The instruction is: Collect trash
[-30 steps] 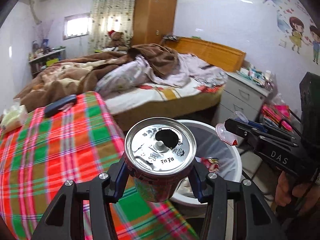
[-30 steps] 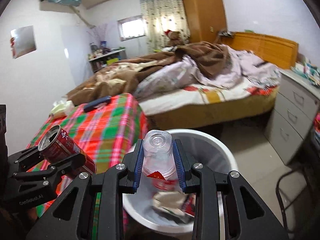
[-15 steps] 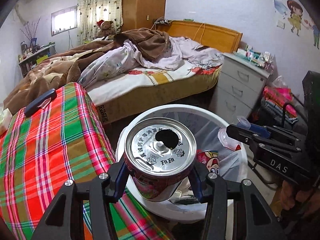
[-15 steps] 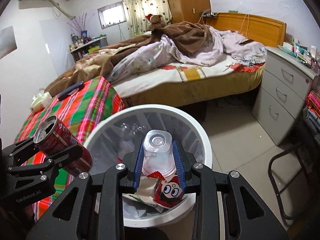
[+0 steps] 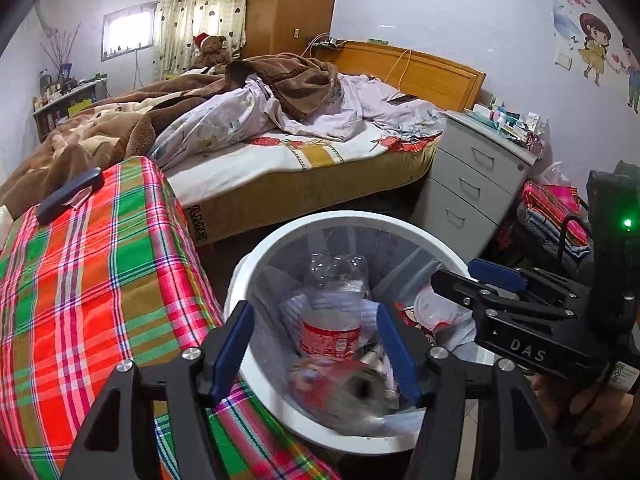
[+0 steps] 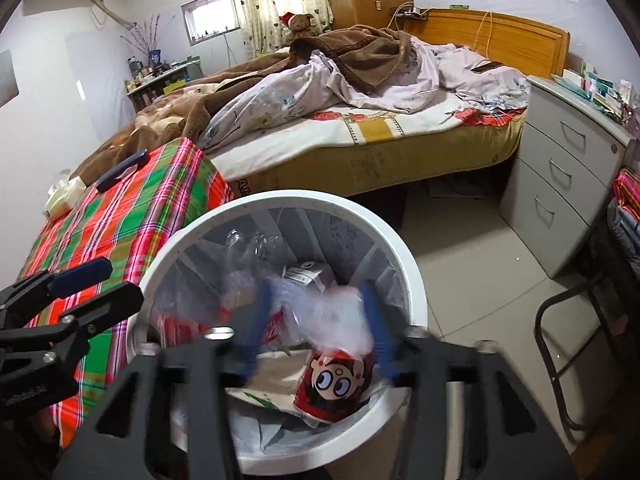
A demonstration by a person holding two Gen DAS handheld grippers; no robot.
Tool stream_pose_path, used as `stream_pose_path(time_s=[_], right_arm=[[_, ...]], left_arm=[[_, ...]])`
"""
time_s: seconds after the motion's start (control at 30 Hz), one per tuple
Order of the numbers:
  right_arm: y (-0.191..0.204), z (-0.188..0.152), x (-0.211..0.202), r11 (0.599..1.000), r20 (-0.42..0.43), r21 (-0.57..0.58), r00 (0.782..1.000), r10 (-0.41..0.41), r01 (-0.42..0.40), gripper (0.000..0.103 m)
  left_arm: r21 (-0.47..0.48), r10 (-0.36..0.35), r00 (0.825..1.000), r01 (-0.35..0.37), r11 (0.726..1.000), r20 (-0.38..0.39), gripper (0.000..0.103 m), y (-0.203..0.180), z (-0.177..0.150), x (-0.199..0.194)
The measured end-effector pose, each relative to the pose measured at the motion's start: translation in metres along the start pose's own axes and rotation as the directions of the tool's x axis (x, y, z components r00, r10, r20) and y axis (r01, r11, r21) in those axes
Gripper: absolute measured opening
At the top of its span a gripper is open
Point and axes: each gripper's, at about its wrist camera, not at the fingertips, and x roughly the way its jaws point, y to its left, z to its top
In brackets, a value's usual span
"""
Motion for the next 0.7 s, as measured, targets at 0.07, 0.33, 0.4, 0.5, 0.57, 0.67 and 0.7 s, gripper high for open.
stream_pose_path(time_s=[0.07,0.33,0.4,0.5,0.57,0.67,0.7], right_arm=[[-0.001,-0.001,-0.003,1.0,0.007,0.011,1.0,0.004,-0.004,0.056],[0.008,-0.004,-0.015,1.0,0.039,0.007,0.999,0.014,-0.014,0.056],[0.012,-0.005,-0.019,1.0,0.05,0.006,0.999,0.015,-0.015,0.056],[0.017,-0.007,-0.026,1.0,0.07,0.005,0.997,0.014,-0.015,0.056],[0.021,-0.01,-0.032,1.0,0.084,0.004,0.996,0.017,-0.017,0.056],[0.027,-0.016,-0.046,1.0,0.118,0.001,0.993,0.015,-0.015,0.056],[0.029,-0.019,-0.05,1.0,0.13,-0.001,0.991,0.016,-0.016,0.056]], left_arm=[[0.0,0.009,1.0,-0.009,1.0,0.01,0.069,0.001,-0.001,-0.004],[-0.021,0.034,0.999,-0.034,0.999,0.036,0.07,0.006,-0.007,-0.024],[-0.022,0.046,0.998,-0.045,0.999,0.043,0.07,0.007,-0.01,-0.031],[-0.021,0.063,0.996,-0.062,0.998,0.062,0.07,0.008,-0.016,-0.044],[-0.026,0.065,0.995,-0.063,0.998,0.07,0.07,0.009,-0.021,-0.052],[-0.031,0.106,0.991,-0.104,0.994,0.083,0.07,0.01,-0.029,-0.065],[-0.035,0.116,0.989,-0.114,0.993,0.087,0.07,0.011,-0.032,-0.07]])
